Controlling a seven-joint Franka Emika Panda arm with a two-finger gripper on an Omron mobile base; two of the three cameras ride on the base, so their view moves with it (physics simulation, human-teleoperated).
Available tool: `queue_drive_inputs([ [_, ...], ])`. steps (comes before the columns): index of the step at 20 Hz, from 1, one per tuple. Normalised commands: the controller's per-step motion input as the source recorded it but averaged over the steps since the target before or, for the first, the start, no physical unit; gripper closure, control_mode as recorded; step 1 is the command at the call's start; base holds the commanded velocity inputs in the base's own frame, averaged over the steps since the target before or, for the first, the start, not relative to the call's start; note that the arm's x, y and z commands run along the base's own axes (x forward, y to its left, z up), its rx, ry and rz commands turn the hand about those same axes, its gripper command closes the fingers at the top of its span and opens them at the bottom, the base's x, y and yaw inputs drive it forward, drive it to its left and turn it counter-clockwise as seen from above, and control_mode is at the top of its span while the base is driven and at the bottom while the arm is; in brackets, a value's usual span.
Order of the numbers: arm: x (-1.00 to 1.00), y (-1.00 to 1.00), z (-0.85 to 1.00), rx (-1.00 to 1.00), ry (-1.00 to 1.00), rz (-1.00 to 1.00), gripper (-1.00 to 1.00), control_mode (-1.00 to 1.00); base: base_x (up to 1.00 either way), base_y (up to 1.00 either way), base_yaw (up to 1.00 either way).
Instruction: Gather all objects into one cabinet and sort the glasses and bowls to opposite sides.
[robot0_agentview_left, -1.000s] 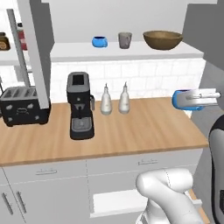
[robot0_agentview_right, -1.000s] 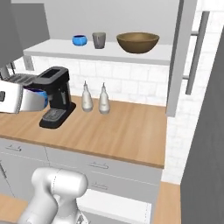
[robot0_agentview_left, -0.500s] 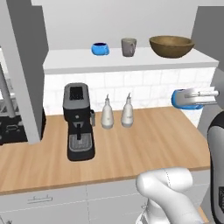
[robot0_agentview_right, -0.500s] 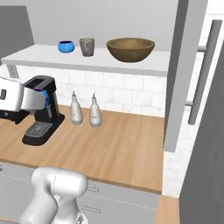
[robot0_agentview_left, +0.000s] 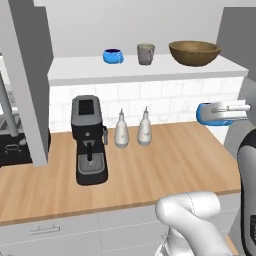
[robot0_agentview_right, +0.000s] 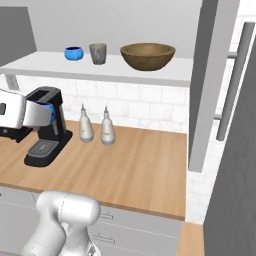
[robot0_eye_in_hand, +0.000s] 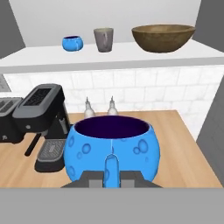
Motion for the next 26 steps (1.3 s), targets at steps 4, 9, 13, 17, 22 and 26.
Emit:
queue_drive_inputs([
  [4, 0.00, 0.00, 0.00, 0.00, 0.00, 0.00, 1.00, 1.00, 0.71, 0.32, 0.00],
  [9, 0.00, 0.00, 0.00, 0.00, 0.00, 0.00, 1.00, 1.00, 0.33, 0.14, -0.01],
  [13, 0.00, 0.00, 0.00, 0.00, 0.00, 0.00, 1.00, 1.00, 0.00, 0.00, 0.00],
  [17, 0.00, 0.02, 0.05, 0.00, -0.01, 0.01, 1.00, -1.00, 0.00, 0.00, 0.00],
  [22, 0.04, 0.18, 0.53, 0.02, 0.00, 0.19, 1.00, -1.00, 0.00, 0.00, 0.00],
  [26, 0.18, 0.59, 0.54, 0.00, -0.02, 0.16, 1.00, -1.00, 0.00, 0.00, 0.00],
])
